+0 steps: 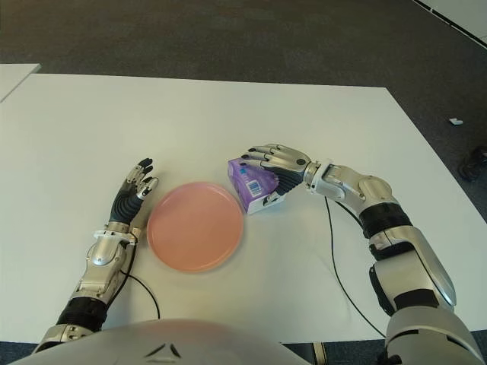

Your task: Put the tissue paper into the plate.

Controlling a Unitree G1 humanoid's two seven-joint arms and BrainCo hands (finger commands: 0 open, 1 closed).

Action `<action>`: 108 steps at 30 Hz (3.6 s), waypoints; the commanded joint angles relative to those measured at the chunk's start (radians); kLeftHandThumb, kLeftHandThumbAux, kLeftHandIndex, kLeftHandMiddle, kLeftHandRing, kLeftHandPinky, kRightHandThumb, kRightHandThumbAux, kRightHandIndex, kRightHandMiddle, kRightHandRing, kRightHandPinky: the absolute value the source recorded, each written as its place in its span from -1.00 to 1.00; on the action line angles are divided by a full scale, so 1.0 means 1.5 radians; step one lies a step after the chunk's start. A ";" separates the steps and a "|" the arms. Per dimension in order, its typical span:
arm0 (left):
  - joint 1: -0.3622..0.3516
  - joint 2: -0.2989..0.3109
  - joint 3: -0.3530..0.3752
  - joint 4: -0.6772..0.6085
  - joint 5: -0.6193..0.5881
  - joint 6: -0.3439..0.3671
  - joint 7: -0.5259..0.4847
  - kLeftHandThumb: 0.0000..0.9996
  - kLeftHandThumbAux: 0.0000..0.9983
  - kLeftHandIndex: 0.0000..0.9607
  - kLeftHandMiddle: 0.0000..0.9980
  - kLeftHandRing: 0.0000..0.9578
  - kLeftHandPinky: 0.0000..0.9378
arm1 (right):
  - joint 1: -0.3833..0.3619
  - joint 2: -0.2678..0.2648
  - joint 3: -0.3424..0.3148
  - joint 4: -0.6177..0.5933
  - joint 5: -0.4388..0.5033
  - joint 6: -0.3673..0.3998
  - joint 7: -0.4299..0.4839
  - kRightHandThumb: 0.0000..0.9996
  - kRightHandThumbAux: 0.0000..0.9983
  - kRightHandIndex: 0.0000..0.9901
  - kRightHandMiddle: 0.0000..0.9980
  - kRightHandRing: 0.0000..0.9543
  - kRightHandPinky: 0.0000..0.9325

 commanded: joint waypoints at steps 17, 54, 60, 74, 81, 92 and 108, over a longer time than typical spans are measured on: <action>0.036 0.000 -0.001 0.027 0.002 0.050 -0.001 -1.00 -0.17 -1.00 -1.00 -1.00 -1.00 | -0.008 0.012 0.038 0.026 -0.018 0.004 -0.009 -0.67 0.00 -0.99 -1.00 -1.00 -1.00; 0.049 0.004 -0.005 0.011 -0.002 0.055 -0.008 -1.00 -0.19 -1.00 -1.00 -1.00 -1.00 | 0.048 0.028 0.089 0.037 -0.034 0.031 -0.004 -0.70 0.06 -0.97 -1.00 -1.00 -1.00; 0.051 0.004 -0.006 0.009 0.005 0.071 -0.005 -1.00 -0.18 -1.00 -1.00 -1.00 -1.00 | 0.061 0.048 0.135 0.109 -0.081 0.060 -0.090 -0.71 0.07 -0.97 -1.00 -1.00 -1.00; 0.053 -0.001 -0.001 0.015 0.004 0.062 -0.003 -1.00 -0.15 -1.00 -1.00 -1.00 -1.00 | 0.032 0.078 0.191 0.213 -0.076 0.076 -0.166 -0.72 0.05 -0.97 -1.00 -1.00 -1.00; 0.051 -0.004 0.002 0.019 -0.003 0.043 -0.004 -1.00 -0.15 -1.00 -1.00 -1.00 -1.00 | 0.025 0.081 0.197 0.228 -0.067 0.071 -0.176 -0.72 0.04 -0.98 -1.00 -1.00 -1.00; 0.047 -0.005 0.002 0.031 0.002 0.014 0.000 -1.00 -0.14 -1.00 -1.00 -1.00 -1.00 | 0.023 0.080 0.200 0.232 -0.057 0.068 -0.172 -0.69 0.06 -0.99 -1.00 -1.00 -1.00; 0.050 -0.003 0.000 0.020 0.001 0.040 -0.004 -1.00 -0.14 -1.00 -1.00 -1.00 -1.00 | 0.037 0.103 0.192 0.226 -0.076 0.127 -0.308 -0.07 0.03 -0.46 -0.36 -0.31 -0.21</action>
